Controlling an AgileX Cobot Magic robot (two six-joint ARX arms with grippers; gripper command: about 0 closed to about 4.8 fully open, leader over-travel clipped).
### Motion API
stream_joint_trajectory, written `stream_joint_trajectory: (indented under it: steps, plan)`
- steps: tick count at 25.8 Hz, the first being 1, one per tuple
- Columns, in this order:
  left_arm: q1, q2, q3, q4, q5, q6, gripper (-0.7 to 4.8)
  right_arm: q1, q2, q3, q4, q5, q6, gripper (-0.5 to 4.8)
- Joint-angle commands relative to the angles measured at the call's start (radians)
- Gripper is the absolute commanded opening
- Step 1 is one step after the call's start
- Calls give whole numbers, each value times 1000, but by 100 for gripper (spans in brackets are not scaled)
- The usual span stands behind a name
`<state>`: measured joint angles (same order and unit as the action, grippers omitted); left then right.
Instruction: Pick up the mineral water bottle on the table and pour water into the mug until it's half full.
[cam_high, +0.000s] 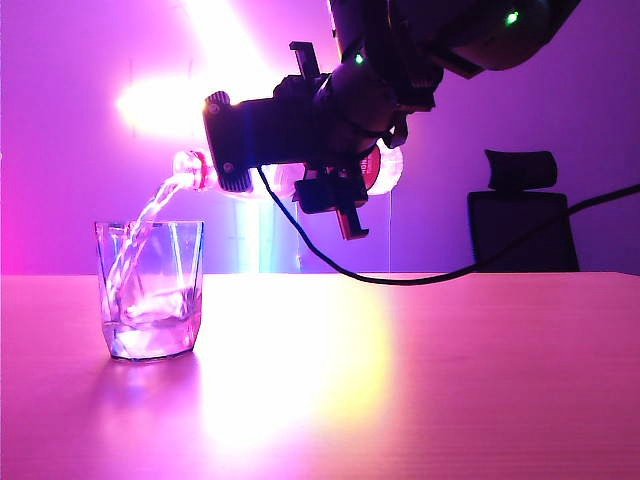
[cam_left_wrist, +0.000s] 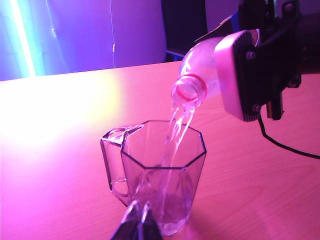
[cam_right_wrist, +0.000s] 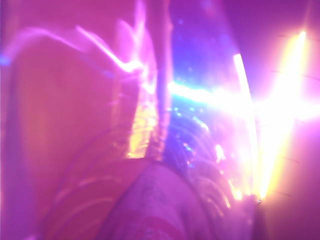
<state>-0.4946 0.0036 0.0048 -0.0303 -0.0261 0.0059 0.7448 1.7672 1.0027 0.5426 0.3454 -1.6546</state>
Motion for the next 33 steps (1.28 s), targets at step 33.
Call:
stream_joint_trajectory:
  steps: [33]
  plan:
    - [1,2,4,9,4,-3,-2,-17,-10,11,51,18,-23,247]
